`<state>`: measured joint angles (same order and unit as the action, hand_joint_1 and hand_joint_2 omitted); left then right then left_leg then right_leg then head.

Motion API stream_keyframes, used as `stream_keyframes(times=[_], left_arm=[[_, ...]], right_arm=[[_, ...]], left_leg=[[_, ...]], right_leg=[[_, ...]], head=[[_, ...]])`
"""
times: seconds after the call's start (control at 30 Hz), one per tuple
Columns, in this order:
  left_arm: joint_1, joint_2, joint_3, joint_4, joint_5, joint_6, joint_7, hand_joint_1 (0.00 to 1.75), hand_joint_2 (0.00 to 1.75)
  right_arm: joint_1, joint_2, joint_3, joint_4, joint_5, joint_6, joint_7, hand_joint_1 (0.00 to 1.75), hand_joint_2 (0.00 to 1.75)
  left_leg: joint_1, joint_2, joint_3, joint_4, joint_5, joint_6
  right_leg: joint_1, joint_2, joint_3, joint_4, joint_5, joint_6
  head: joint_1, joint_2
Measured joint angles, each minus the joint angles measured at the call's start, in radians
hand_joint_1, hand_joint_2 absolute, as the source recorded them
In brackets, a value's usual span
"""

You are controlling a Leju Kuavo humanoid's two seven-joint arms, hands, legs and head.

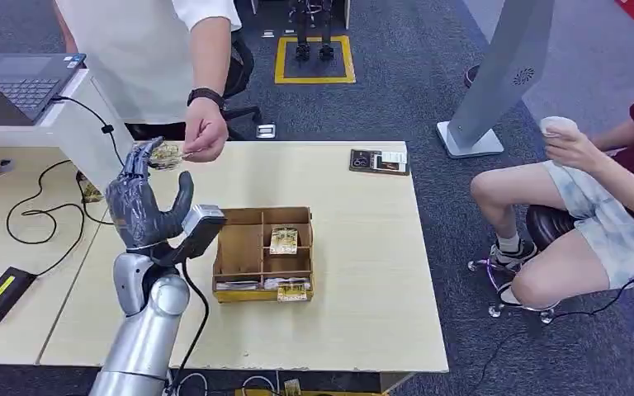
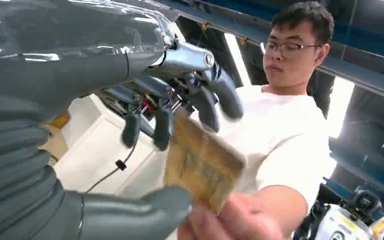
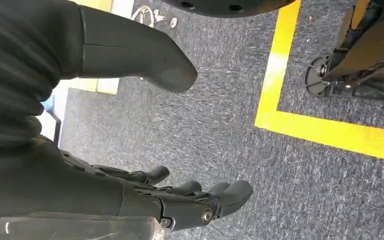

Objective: Pass the card to the sensor for recognition and then transmit it.

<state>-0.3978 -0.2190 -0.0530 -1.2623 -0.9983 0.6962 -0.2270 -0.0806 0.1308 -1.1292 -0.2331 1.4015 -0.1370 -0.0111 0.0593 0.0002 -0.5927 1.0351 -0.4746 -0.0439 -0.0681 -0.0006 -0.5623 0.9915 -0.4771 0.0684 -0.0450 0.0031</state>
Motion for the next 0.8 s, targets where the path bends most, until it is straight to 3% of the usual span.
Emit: stream_keyframes(times=[0.4, 0.53, 0.67, 0.8], left_arm=[[0.04, 0.042, -0.019, -0.018, 0.095, 0.0, -0.051, 0.0, 1.75], [0.09, 0.066, -0.039, -0.055, 0.177, 0.0, -0.069, 0.0, 1.75], [0.148, 0.113, -0.094, -0.1, 0.344, -0.01, -0.072, 0.0, 1.75], [0.148, 0.113, -0.094, -0.1, 0.344, -0.01, -0.072, 0.0, 1.75]], right_arm=[[0.013, -0.001, 0.005, 0.002, -0.013, -0.012, -0.003, 0.0, 1.75], [0.019, -0.001, 0.005, 0.002, -0.03, -0.014, -0.006, 0.0, 1.75], [0.026, -0.002, 0.005, 0.002, -0.039, -0.014, -0.011, 0.0, 1.75], [0.026, -0.002, 0.005, 0.002, -0.039, -0.014, -0.011, 0.0, 1.75]], left_leg=[[0.0, 0.0, 0.0, 0.0, 0.0, 0.0], [0.0, 0.0, -0.001, 0.0, 0.0, 0.0], [0.0, 0.0, -0.001, 0.0, 0.0, 0.0], [0.0, 0.0, -0.001, 0.0, 0.0, 0.0]], right_leg=[[0.0, 0.0, 0.0, 0.0, 0.0, 0.0], [0.0, 0.0, 0.0, 0.0, 0.0, 0.0], [0.0, 0.0, -0.001, 0.0, 0.0, 0.0], [0.0, 0.0, -0.001, 0.0, 0.0, 0.0]], head=[[0.0, 0.0], [0.0, 0.0], [0.0, 0.0], [0.0, 0.0]])
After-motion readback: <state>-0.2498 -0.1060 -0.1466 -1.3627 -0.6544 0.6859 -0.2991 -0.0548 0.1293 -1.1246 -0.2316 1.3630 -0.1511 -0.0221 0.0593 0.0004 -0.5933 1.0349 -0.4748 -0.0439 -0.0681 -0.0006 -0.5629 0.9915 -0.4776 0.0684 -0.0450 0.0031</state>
